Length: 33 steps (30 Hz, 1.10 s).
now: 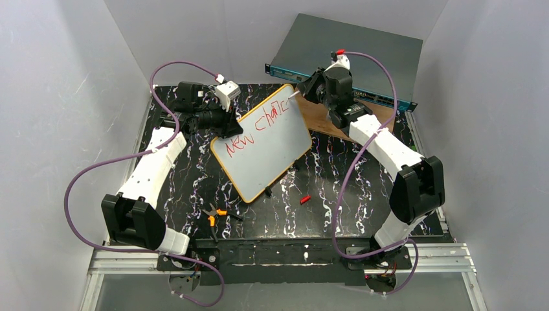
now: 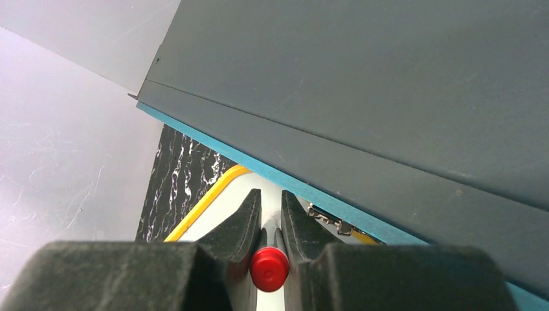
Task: Write a sentence on the whiteboard
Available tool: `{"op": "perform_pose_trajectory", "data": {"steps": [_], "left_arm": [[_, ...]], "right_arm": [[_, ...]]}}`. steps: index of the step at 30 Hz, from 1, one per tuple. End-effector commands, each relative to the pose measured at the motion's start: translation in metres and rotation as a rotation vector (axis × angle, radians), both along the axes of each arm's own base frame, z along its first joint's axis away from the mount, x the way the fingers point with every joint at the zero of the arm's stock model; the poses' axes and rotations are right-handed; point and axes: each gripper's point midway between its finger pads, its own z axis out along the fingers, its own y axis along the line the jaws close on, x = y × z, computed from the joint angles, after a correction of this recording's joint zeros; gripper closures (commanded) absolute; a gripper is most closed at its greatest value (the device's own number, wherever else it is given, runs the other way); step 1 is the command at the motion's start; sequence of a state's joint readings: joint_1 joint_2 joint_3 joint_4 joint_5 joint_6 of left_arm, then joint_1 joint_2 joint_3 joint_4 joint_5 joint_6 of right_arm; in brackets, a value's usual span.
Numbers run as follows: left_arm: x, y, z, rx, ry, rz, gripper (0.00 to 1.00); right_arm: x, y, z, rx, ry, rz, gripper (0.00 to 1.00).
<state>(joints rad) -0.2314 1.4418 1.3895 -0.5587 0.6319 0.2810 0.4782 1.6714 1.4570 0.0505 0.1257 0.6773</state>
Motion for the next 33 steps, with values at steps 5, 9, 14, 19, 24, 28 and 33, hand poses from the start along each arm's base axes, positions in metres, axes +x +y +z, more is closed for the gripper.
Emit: {"op": "perform_pose_trajectory", "data": {"steps": [5, 9, 14, 19, 24, 28, 33], "left_arm": [[0.002, 0.004, 0.01, 0.055, -0.079, -0.029, 1.0], [0.003, 0.004, 0.009, 0.054, -0.077, -0.031, 1.0], [0.003, 0.004, 0.009, 0.055, -0.076, -0.03, 1.0], [0.003, 0.004, 0.009, 0.056, -0.077, -0.029, 1.0], [0.003, 0.004, 0.008, 0.056, -0.073, -0.031, 1.0], [0.004, 0.004, 0.008, 0.056, -0.075, -0.03, 1.0], [0.004, 0.004, 0.008, 0.056, -0.074, -0.031, 1.0]], "right_arm": [[0.004, 0.005, 0.029, 0.047, -0.073, 0.016, 0.99], [0.002, 0.008, 0.029, 0.055, -0.071, 0.031, 0.99], [-0.002, 0.013, 0.026, 0.054, -0.063, 0.047, 0.99], [-0.004, 0.015, 0.019, 0.05, -0.051, 0.053, 0.99], [-0.006, 0.016, 0.016, 0.048, -0.045, 0.056, 0.99], [-0.008, 0.017, 0.014, 0.047, -0.041, 0.056, 0.99], [-0.009, 0.015, 0.008, 0.043, -0.024, 0.053, 0.99]]}}
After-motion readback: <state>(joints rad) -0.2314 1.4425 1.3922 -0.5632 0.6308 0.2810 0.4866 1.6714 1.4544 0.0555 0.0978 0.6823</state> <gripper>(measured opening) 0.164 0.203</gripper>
